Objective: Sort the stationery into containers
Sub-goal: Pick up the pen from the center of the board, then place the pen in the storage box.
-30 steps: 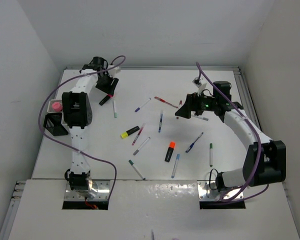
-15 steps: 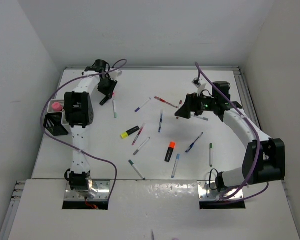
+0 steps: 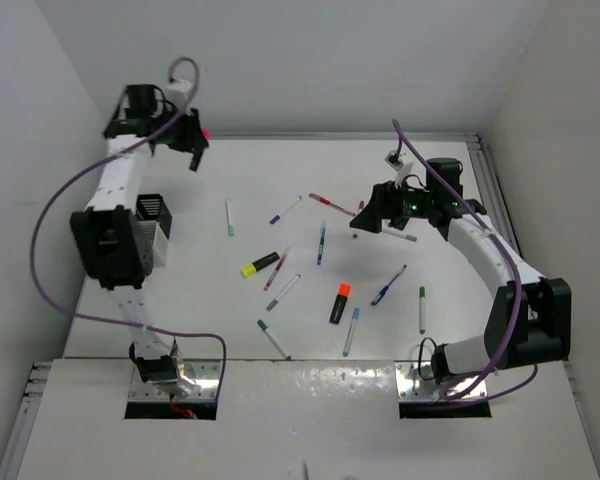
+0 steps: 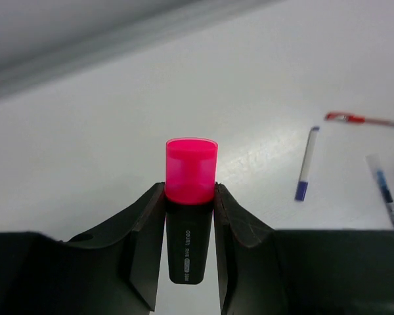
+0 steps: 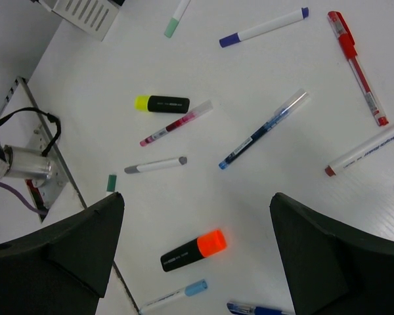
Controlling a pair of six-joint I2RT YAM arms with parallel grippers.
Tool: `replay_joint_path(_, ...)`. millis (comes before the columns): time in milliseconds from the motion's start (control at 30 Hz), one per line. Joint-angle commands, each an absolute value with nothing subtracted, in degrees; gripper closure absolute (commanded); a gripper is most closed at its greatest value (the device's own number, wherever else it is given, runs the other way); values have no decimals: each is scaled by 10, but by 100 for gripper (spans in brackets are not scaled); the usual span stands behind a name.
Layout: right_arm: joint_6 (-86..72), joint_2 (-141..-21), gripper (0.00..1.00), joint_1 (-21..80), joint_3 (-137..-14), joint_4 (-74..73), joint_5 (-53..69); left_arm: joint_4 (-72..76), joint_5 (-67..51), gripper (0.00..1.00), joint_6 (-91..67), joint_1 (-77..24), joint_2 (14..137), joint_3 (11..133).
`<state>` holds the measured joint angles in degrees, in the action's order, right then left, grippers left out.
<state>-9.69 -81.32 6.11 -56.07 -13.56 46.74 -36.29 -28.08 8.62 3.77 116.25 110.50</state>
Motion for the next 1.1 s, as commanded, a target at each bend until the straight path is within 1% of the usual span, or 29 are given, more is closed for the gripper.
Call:
replay_joint_path(0,-94,-791,9,55,-593,-135,478,-259,-364,100,11,91,982,1053)
replay_joint_path(67,-94,-787,9,52,-595,-140,477,-252,-379,100,6,113,931,986)
replay_joint_path(100,-100,-787,9,51,-594,-140,478,-248,-386,100,6,142,880,962)
replay_joint_path(133,-104,-787,9,49,-593,-139,479,-249,-391,100,5,157,854,936)
replay_joint_path(167,-108,-787,9,46,-592,-134,480,-248,-402,100,5,174,833,886)
replay_joint_path(200,-117,-787,9,45,-588,-133,481,-250,-409,100,9,208,788,862)
replay_joint_path(267,-124,-787,9,41,-583,-120,482,-257,-429,100,30,236,748,786)
replay_joint_path(333,-122,-790,9,42,-579,-117,482,-270,-428,100,68,270,694,739)
replay_joint_path(367,-117,-794,9,40,-579,-120,482,-252,-426,100,73,279,661,685)
replay_joint_path(467,-91,-805,9,40,-594,-153,480,-195,-424,100,54,316,604,601)
replay_joint_path(500,-77,-815,9,39,-602,-162,480,-171,-423,100,48,326,595,565)
replay_joint_path(600,-69,-833,9,32,-637,-194,483,-136,-417,100,47,341,577,517)
replay_joint_path(700,-62,-842,9,28,-652,-215,486,-103,-425,100,44,359,573,492)
replay_joint_path(900,-71,-832,9,27,-643,-216,484,-76,-425,100,52,388,582,480)
replay_joint_path(1067,-64,-826,9,27,-639,-225,481,-34,-398,100,44,410,628,481)
